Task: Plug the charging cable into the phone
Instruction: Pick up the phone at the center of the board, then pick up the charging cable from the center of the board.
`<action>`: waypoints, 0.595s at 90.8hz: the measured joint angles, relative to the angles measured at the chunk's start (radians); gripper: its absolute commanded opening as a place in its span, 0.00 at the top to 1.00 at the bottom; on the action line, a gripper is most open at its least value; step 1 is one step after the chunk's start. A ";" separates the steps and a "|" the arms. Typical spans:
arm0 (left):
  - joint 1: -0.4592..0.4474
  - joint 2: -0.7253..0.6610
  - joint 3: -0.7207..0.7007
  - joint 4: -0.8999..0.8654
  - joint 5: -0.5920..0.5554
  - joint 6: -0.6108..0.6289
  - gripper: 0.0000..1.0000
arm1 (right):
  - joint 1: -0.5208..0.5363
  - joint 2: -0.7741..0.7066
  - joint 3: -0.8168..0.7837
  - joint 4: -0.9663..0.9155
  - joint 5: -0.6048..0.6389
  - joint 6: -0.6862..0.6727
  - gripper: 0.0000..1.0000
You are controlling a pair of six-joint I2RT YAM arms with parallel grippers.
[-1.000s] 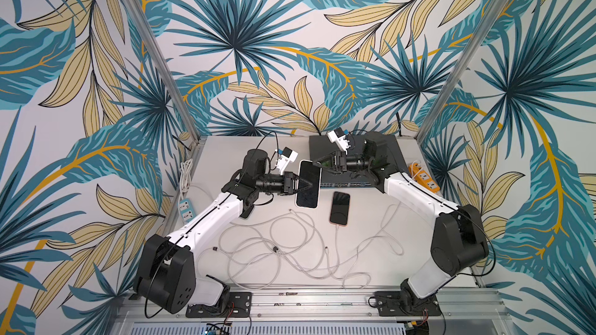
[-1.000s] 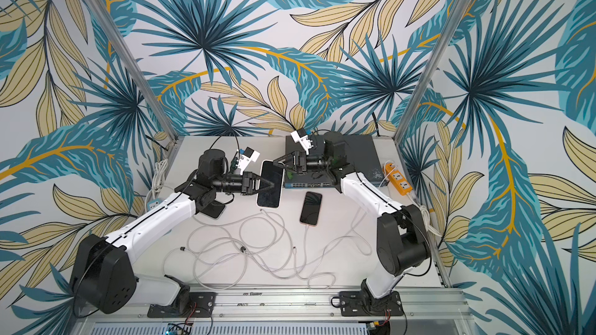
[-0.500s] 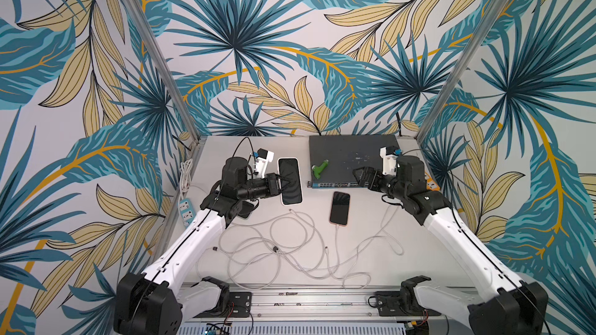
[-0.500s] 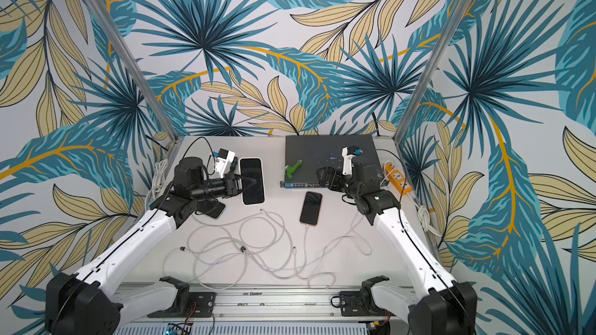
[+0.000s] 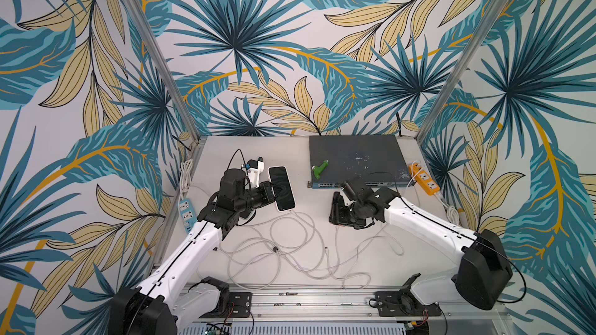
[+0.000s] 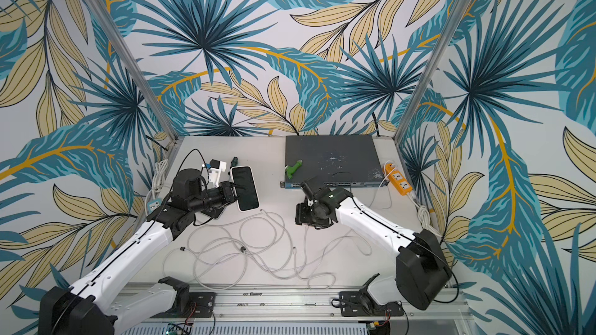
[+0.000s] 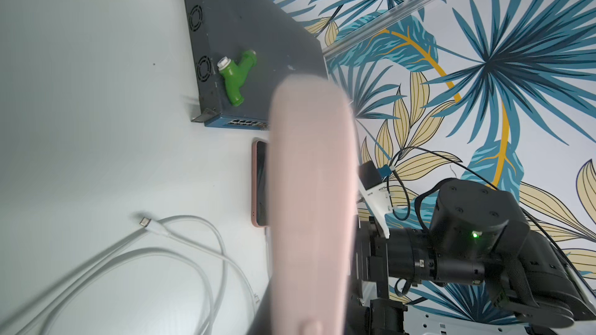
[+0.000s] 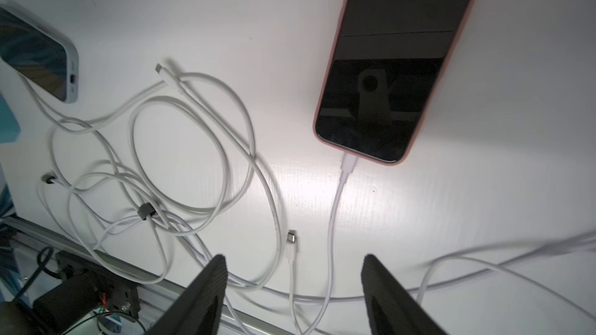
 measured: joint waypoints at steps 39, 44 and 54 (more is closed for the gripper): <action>0.013 -0.028 -0.036 -0.027 0.005 0.002 1.00 | 0.208 0.298 0.074 -0.042 -0.002 0.155 0.59; 0.013 -0.035 -0.051 -0.022 0.007 0.001 1.00 | 0.220 0.292 0.072 -0.044 0.000 0.172 0.60; 0.014 -0.039 -0.101 0.002 0.012 -0.010 1.00 | 0.237 0.254 0.040 -0.036 0.000 0.206 0.63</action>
